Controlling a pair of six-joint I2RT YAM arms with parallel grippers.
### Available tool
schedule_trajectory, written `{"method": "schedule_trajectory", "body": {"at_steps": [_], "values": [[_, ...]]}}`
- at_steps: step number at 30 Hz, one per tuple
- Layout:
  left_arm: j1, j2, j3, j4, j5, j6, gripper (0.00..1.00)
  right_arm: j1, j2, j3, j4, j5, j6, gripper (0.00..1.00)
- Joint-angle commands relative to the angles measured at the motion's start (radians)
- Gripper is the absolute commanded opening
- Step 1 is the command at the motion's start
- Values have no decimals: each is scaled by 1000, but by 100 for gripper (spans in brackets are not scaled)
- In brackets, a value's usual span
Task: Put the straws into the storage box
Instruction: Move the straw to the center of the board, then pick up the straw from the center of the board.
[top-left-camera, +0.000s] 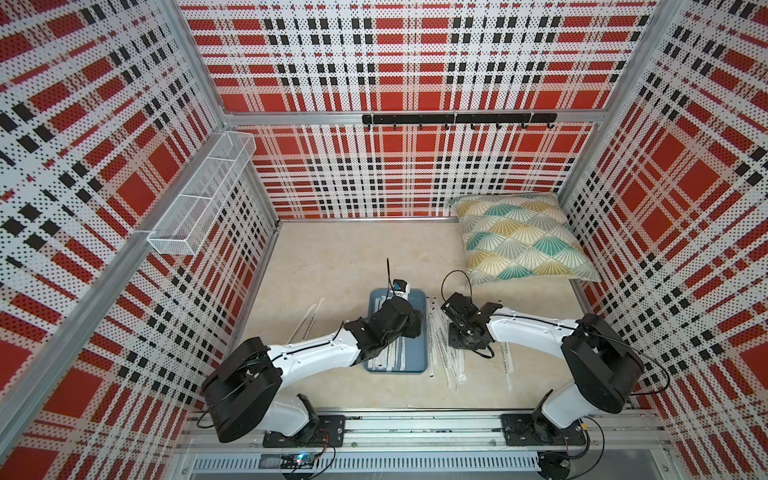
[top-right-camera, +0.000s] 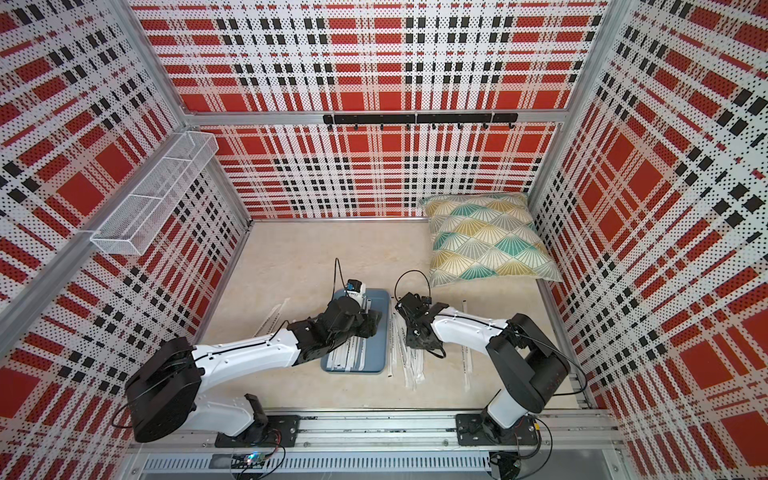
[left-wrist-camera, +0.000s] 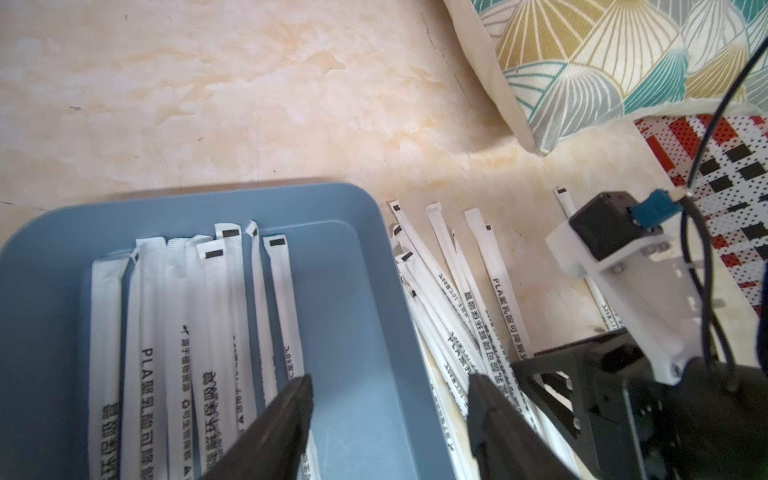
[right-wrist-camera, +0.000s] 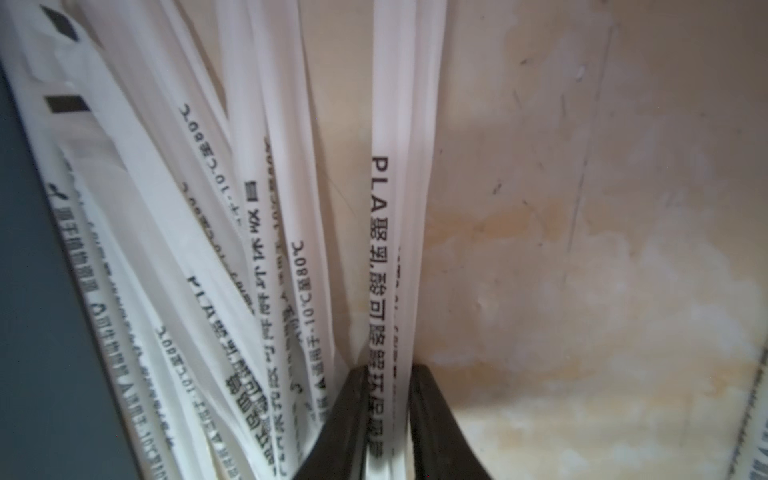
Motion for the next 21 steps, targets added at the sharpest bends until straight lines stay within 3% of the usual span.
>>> {"method": "schedule_trajectory", "body": {"at_steps": [1, 7, 13, 21], "values": [[25, -32, -21, 22, 6, 0, 64, -56, -77, -4, -75, 19, -42, 26], [64, -53, -28, 23, 13, 6, 64, -121, -93, 15, -124, -30, -161, 43], [150, -123, -77, -8, 10, -13, 63, -100, -68, 58, -68, -63, -123, 30], [280, -234, -185, 16, 112, -51, 63, -72, 21, 93, 46, -98, -70, 32]]}}
